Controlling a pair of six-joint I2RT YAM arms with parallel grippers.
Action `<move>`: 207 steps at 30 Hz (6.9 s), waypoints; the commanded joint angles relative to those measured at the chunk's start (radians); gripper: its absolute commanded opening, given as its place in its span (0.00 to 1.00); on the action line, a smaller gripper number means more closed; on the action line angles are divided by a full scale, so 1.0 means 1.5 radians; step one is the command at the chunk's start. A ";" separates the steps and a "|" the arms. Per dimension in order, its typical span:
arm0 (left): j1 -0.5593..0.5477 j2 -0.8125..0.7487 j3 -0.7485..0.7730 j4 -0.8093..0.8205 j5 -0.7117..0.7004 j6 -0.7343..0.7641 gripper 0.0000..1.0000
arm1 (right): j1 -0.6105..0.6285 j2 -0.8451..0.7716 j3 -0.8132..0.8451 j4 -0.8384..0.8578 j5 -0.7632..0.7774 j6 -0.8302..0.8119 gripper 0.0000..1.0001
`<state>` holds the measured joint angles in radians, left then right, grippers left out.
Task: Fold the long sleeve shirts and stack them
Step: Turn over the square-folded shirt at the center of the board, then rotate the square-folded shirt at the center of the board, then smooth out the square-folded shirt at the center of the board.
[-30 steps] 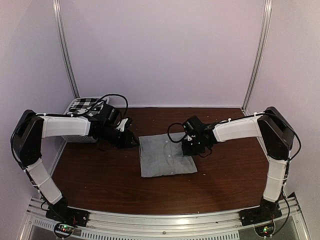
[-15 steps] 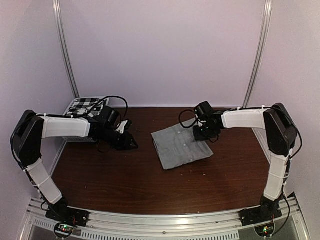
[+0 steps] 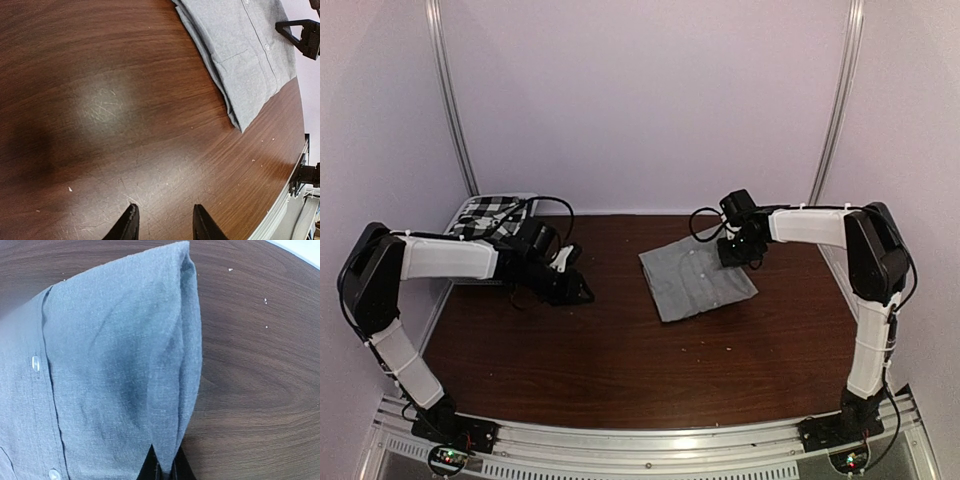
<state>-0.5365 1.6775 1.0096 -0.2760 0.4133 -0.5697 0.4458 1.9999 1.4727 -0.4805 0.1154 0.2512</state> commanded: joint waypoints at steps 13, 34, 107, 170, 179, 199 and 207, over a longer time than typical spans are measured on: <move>0.000 0.037 0.039 0.062 0.068 -0.024 0.37 | -0.007 -0.020 -0.107 0.052 -0.180 0.014 0.00; -0.005 0.058 0.037 0.062 0.071 -0.029 0.37 | -0.080 -0.046 0.167 -0.235 -0.108 -0.108 0.00; 0.038 0.197 0.154 0.088 -0.053 -0.030 0.47 | 0.175 -0.061 -0.204 0.139 -0.136 0.203 0.50; -0.005 0.019 0.015 -0.033 -0.077 -0.004 0.22 | 0.145 -0.174 -0.302 0.234 -0.149 0.252 0.02; -0.027 0.075 0.114 -0.022 -0.062 0.001 0.31 | 0.150 -0.169 -0.285 0.223 -0.139 0.244 0.03; -0.040 0.222 0.210 -0.004 -0.056 0.005 0.25 | 0.152 -0.147 -0.267 0.226 -0.142 0.228 0.02; -0.042 0.198 0.209 -0.005 -0.042 -0.001 0.00 | 0.154 -0.151 -0.261 0.219 -0.135 0.223 0.01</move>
<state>-0.5911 1.9995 1.3033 -0.3084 0.3264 -0.5705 0.6682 1.7691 1.0489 -0.1463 -0.1219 0.6003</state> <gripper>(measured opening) 0.016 0.020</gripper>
